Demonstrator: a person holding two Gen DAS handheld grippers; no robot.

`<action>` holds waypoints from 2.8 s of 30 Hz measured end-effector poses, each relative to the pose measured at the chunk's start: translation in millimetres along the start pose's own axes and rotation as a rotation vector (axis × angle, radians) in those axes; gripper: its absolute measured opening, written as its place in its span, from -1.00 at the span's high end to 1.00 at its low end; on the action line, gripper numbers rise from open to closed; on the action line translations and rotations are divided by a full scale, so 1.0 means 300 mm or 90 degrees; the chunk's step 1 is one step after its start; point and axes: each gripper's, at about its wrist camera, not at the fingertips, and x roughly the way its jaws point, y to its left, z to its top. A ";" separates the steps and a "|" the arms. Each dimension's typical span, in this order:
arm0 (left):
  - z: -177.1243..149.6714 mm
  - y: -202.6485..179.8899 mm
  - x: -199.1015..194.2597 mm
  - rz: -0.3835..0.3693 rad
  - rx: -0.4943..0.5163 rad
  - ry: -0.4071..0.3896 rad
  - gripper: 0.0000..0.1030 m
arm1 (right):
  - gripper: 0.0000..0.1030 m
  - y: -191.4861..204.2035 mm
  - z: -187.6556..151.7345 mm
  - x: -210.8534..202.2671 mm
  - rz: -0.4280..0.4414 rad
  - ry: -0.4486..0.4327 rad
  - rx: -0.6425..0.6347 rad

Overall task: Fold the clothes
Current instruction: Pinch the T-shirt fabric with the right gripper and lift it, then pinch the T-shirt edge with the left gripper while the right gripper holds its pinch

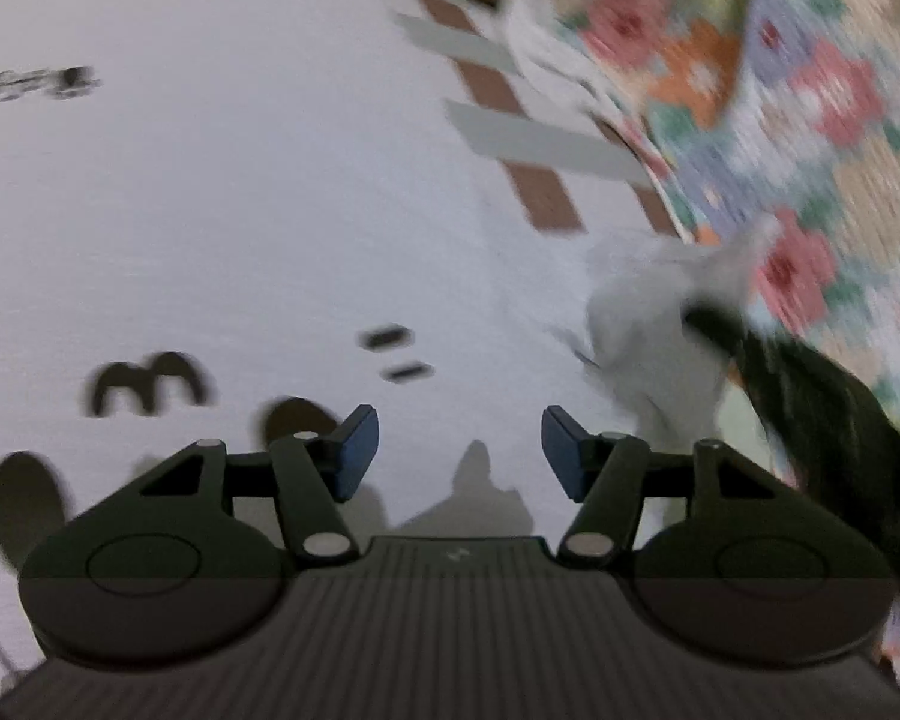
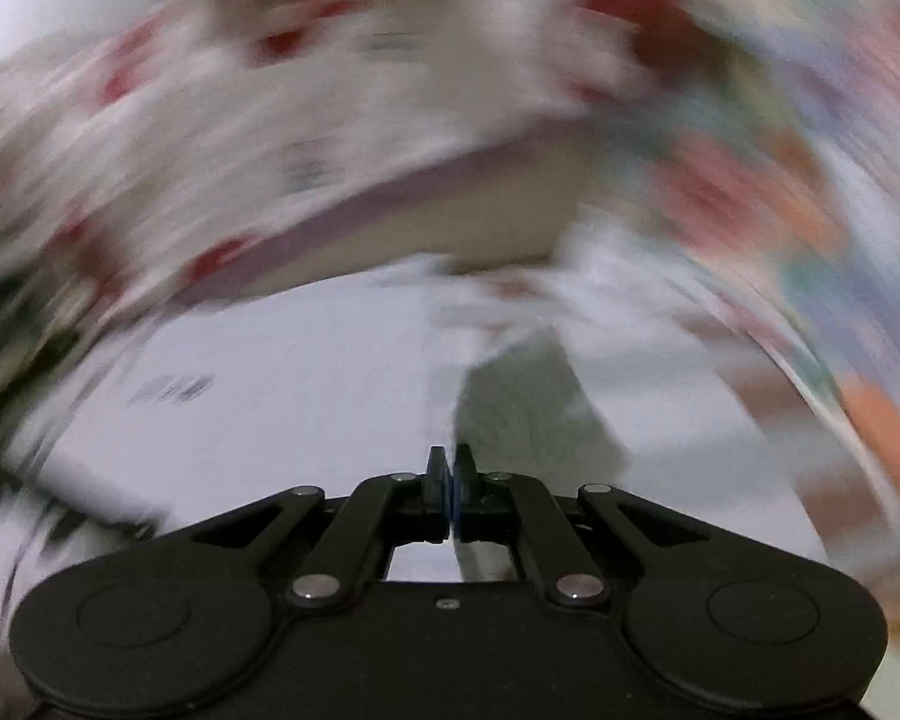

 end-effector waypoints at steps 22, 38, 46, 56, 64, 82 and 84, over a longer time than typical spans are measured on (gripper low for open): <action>-0.057 0.066 0.064 -0.014 -0.052 0.028 -0.29 | 0.38 -0.050 -0.193 -0.142 0.075 0.090 0.172; -0.104 -0.079 0.015 0.109 0.176 0.117 -0.22 | 0.78 -0.154 -0.287 -0.051 0.070 0.096 0.402; -0.071 0.254 -0.384 0.295 0.054 0.050 -0.44 | 0.62 -0.175 -0.325 -0.068 0.091 0.091 0.449; -0.184 0.660 -0.600 0.384 -0.075 0.040 -0.44 | 0.29 -0.188 -0.350 -0.033 0.099 0.120 0.560; -0.254 0.734 -0.566 0.259 -0.152 0.120 -0.37 | 0.30 -0.128 -0.274 -0.041 0.095 0.123 0.484; -0.273 0.750 -0.523 0.180 -0.159 0.185 -0.30 | 0.05 -0.066 -0.253 -0.019 0.053 0.139 0.433; -0.272 0.725 -0.531 0.190 -0.133 0.171 0.70 | 0.04 -0.085 -0.283 -0.009 0.063 0.140 0.475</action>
